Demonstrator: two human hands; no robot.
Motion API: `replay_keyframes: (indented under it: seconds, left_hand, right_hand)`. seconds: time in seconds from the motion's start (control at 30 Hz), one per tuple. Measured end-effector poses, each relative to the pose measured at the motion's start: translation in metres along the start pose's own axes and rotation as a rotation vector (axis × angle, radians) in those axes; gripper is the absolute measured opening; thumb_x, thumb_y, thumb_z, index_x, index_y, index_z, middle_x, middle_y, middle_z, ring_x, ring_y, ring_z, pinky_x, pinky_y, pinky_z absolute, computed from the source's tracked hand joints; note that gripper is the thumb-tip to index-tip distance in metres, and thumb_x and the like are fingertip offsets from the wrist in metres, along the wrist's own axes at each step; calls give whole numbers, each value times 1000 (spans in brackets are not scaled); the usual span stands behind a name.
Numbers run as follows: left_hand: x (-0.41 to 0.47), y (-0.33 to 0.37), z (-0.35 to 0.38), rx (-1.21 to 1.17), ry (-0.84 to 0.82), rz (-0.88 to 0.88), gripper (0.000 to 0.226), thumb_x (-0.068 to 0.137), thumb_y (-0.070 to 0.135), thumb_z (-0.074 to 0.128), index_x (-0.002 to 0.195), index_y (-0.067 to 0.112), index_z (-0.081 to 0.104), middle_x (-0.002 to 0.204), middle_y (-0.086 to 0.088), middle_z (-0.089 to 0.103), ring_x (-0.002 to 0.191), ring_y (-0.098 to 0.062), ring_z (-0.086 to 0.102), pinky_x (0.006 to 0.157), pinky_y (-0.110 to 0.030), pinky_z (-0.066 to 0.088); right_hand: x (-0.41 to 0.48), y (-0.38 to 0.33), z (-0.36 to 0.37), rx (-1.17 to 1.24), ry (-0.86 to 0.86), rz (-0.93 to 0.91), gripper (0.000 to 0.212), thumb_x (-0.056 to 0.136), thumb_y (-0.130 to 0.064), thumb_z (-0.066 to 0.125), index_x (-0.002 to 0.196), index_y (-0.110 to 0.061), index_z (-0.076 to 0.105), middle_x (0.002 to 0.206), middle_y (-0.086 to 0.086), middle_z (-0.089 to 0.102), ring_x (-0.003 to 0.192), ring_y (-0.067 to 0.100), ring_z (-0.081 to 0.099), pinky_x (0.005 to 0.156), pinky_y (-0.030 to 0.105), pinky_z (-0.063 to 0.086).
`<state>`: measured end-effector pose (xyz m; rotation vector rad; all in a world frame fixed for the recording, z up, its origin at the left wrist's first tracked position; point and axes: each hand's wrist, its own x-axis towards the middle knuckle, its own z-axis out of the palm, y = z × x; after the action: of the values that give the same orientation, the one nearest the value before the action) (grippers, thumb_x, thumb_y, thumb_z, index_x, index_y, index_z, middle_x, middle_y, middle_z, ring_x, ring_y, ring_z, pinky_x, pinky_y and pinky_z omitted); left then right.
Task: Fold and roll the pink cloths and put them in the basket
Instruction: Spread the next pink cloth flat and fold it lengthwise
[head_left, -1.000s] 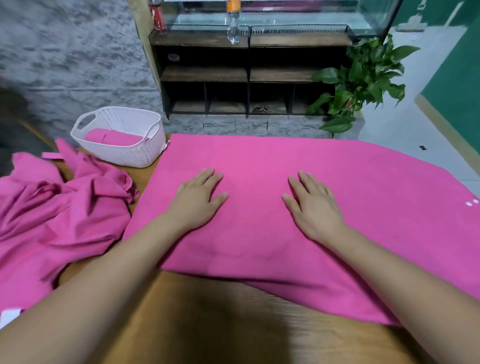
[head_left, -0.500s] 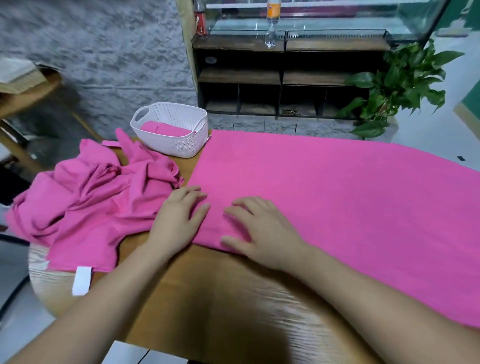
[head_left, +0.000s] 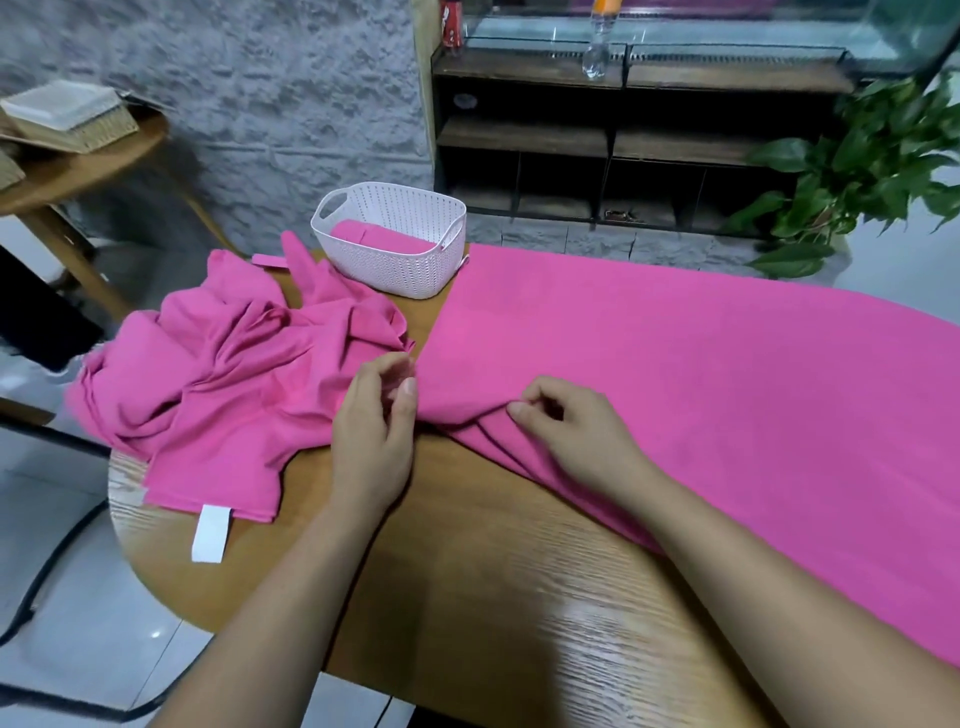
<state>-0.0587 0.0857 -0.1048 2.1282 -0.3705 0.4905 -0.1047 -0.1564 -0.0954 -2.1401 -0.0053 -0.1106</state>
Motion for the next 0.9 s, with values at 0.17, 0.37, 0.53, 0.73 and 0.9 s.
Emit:
replay_keyframes:
  seconds: [0.17, 0.37, 0.53, 0.73, 0.9]
  left_hand:
    - [1, -3, 0, -71, 14, -66, 28, 108, 35, 49, 129, 19, 58, 121, 4, 70, 111, -7, 66, 94, -21, 49]
    - [5, -9, 14, 106, -132, -22, 35, 100, 24, 70, 133, 14, 62, 122, 4, 67, 113, -9, 61, 98, -25, 48]
    - [9, -15, 19, 182, -155, -38, 26, 98, 33, 72, 119, 18, 71, 115, 5, 66, 113, -17, 57, 97, -38, 48]
    - [10, -11, 13, -9, -171, -88, 10, 97, 28, 73, 92, 22, 69, 102, 9, 63, 106, -15, 59, 91, -31, 47]
    - [6, 10, -4, -225, -219, -270, 17, 102, 31, 68, 88, 22, 62, 77, 15, 62, 72, -2, 54, 69, -20, 43]
  right_hand:
    - [5, 16, 0, 176, 23, 91, 21, 97, -29, 75, 81, -18, 67, 65, -16, 55, 64, 3, 45, 64, 28, 37]
    - [4, 20, -2, 250, 60, 111, 21, 99, -32, 72, 82, -21, 69, 69, -10, 56, 68, 6, 47, 69, 34, 39]
    - [5, 25, 3, 214, 62, 110, 20, 100, -30, 71, 81, -25, 66, 67, -17, 54, 66, 4, 47, 68, 31, 40]
    - [15, 18, -6, 209, -16, 144, 18, 101, -36, 68, 92, -20, 73, 76, -14, 67, 72, 4, 56, 77, 37, 47]
    - [47, 10, -32, -277, -31, -35, 28, 106, -36, 58, 124, -19, 73, 121, -3, 76, 112, 18, 67, 103, 35, 48]
